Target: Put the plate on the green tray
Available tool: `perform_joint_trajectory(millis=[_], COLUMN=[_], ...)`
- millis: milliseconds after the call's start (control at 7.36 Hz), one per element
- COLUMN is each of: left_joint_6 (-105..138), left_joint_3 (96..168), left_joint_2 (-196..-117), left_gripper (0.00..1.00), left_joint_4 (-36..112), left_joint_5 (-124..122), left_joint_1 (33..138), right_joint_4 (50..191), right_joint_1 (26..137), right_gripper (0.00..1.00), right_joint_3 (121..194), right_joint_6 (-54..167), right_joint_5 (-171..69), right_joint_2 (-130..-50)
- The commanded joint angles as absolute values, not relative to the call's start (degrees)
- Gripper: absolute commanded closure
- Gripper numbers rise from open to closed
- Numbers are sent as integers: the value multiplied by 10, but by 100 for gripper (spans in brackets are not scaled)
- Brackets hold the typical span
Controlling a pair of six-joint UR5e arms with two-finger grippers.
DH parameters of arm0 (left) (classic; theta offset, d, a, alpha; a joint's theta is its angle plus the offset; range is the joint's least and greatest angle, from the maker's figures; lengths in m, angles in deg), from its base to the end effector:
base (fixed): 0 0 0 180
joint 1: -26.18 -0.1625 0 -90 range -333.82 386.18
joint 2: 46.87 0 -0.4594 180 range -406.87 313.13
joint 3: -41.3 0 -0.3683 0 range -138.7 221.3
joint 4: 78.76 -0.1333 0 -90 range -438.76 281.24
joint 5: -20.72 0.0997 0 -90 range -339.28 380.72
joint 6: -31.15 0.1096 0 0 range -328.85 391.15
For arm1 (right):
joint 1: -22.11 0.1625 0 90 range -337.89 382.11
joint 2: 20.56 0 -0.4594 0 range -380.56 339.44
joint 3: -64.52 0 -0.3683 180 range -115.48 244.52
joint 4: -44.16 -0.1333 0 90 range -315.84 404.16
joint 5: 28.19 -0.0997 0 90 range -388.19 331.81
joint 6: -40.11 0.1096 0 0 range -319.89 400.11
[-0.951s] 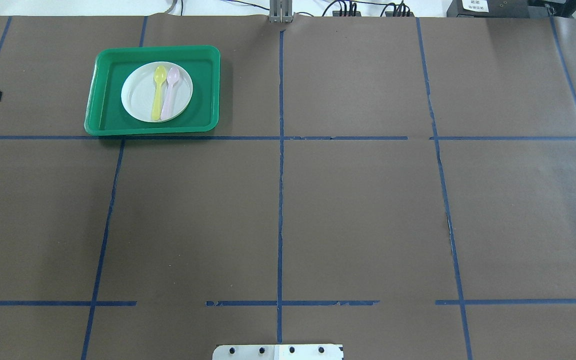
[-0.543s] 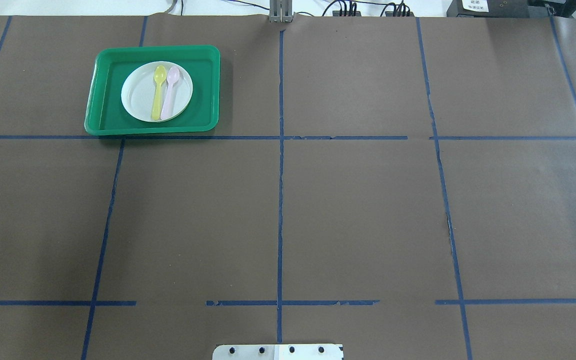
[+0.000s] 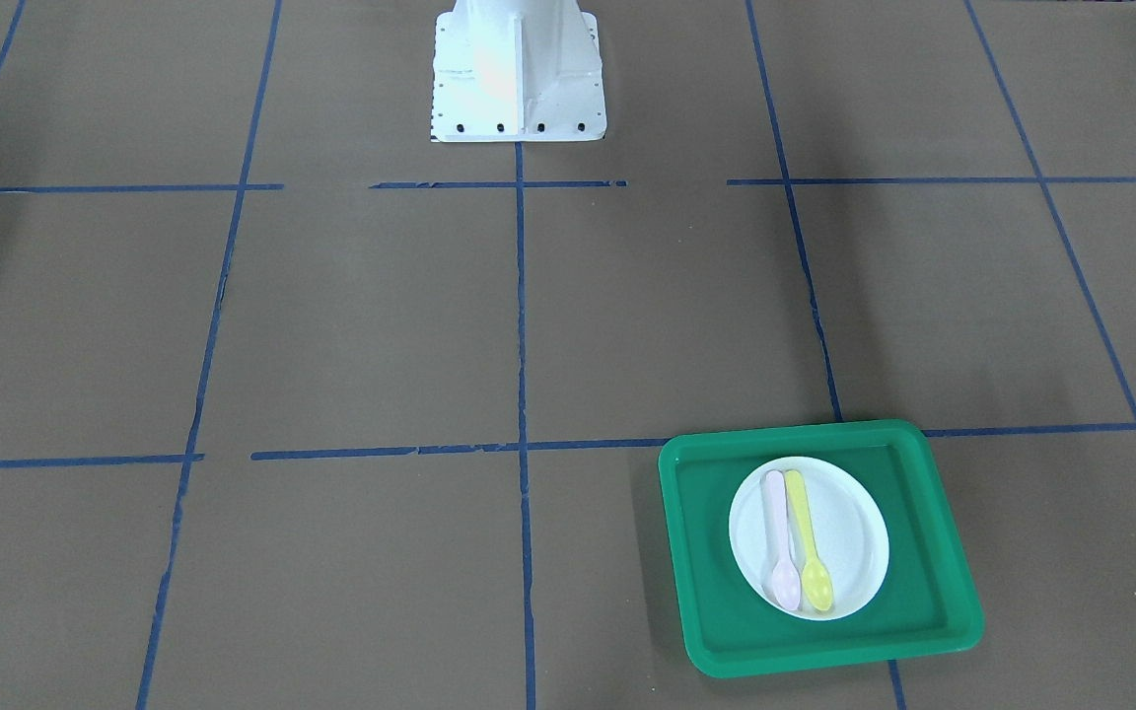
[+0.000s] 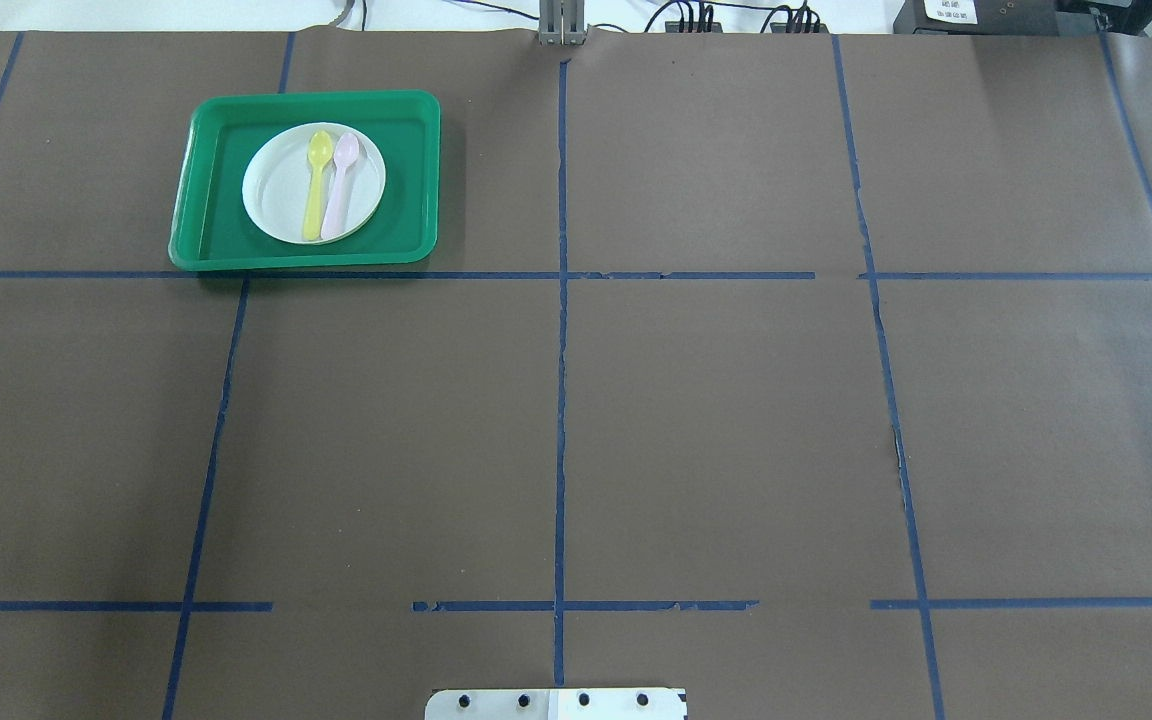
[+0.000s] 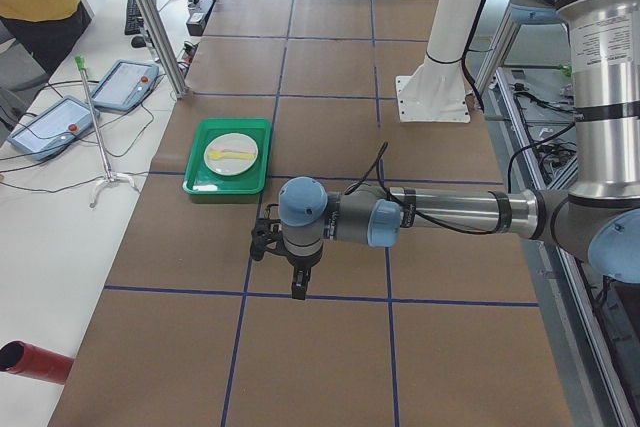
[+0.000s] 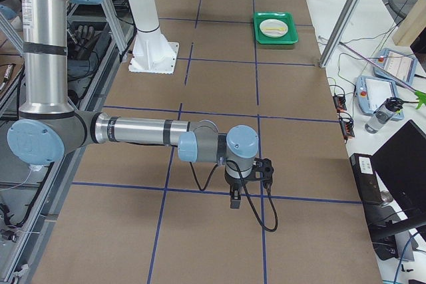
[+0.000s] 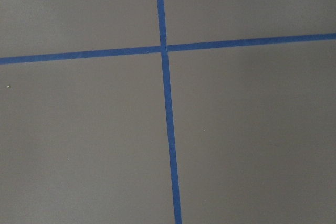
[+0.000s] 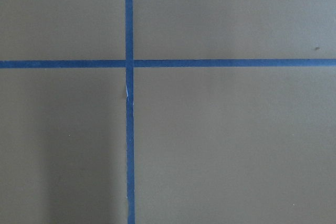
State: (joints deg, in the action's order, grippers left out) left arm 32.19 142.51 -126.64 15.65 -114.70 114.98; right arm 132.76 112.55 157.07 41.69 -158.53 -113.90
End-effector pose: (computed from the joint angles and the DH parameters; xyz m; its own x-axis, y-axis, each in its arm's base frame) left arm -0.0470 -0.3942 0.6755 0.6999 0.0996 -0.7073 -0.0336 0.9937 0.1068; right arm 0.0657 -0.4416 0.7087 0.7617 0.0265 0.6473 -0.0287 0.9996 -0.0072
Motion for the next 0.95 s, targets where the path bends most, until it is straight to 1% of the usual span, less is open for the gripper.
perform_joint_trajectory(millis=[0, 815], left_joint_6=[326, 326], left_joint_3=[1425, 1421], left_joint_2=[-1264, -1272], left_gripper=[0, 0], left_joint_4=[158, 160], left_joint_5=[-1148, -1142], left_joint_1=[1169, 1169], right_joint_4=[1328, 1328], right_joint_1=[1125, 1125], right_gripper=[0, 0], right_joint_3=[1571, 1571], right_joint_6=[417, 417], right_joint_5=[-1586, -1585], right_joint_2=[-1139, -1139])
